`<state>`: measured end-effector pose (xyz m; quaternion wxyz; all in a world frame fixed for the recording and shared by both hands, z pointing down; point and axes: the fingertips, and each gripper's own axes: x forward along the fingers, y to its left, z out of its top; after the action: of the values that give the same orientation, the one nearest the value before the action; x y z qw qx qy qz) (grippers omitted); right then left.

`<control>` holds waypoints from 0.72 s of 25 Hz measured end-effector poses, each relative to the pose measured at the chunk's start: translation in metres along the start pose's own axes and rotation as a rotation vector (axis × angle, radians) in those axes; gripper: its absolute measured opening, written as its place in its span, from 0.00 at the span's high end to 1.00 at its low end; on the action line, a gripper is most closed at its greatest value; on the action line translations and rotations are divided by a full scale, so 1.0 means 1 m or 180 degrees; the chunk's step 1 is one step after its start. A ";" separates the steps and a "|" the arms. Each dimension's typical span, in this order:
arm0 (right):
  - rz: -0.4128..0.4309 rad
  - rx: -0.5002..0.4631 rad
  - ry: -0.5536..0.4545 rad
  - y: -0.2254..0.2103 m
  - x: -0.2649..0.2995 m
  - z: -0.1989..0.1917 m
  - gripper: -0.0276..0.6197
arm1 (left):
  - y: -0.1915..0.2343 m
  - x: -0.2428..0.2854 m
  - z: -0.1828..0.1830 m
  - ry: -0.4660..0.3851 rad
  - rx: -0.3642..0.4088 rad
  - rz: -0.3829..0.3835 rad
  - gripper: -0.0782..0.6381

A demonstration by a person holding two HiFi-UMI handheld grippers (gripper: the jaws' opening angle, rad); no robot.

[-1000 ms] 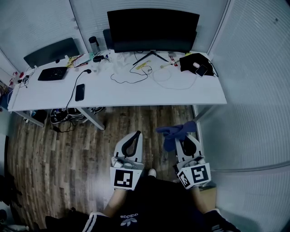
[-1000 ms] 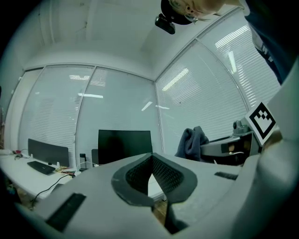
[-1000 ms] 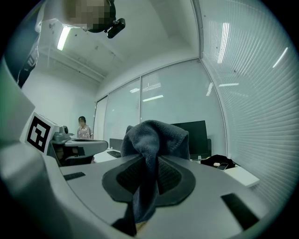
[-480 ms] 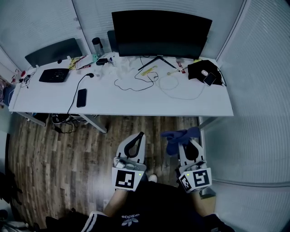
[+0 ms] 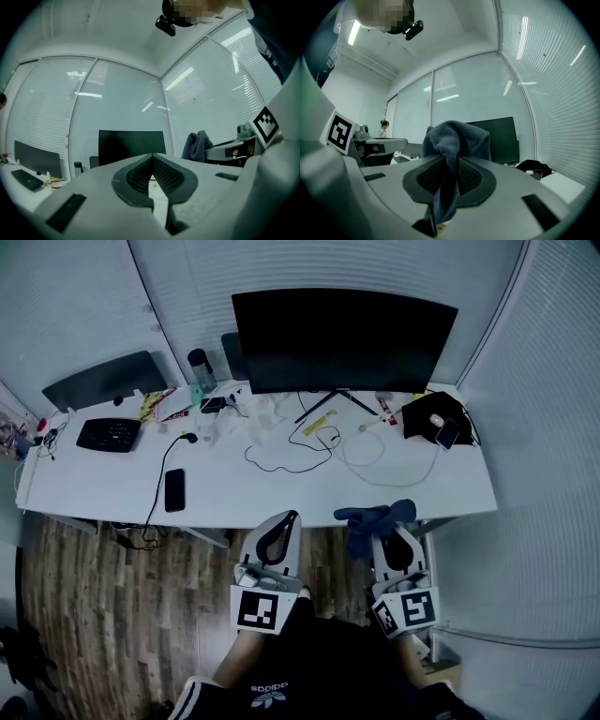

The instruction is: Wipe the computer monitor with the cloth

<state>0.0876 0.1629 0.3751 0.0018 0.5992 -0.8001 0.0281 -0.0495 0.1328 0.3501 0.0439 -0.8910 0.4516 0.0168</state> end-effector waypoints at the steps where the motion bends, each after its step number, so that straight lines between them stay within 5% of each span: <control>1: -0.0021 0.0014 0.0002 0.000 0.008 -0.001 0.88 | 0.009 0.004 -0.003 0.0023 -0.0010 0.0002 0.89; 18: 0.0046 0.0037 0.0051 -0.041 0.123 -0.008 0.88 | 0.086 0.091 -0.040 0.0193 -0.0150 0.0217 0.88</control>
<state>0.0915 0.0338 0.3895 0.0046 0.5931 -0.8042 0.0375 -0.0650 0.0056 0.3786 0.0085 -0.8759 0.4823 0.0019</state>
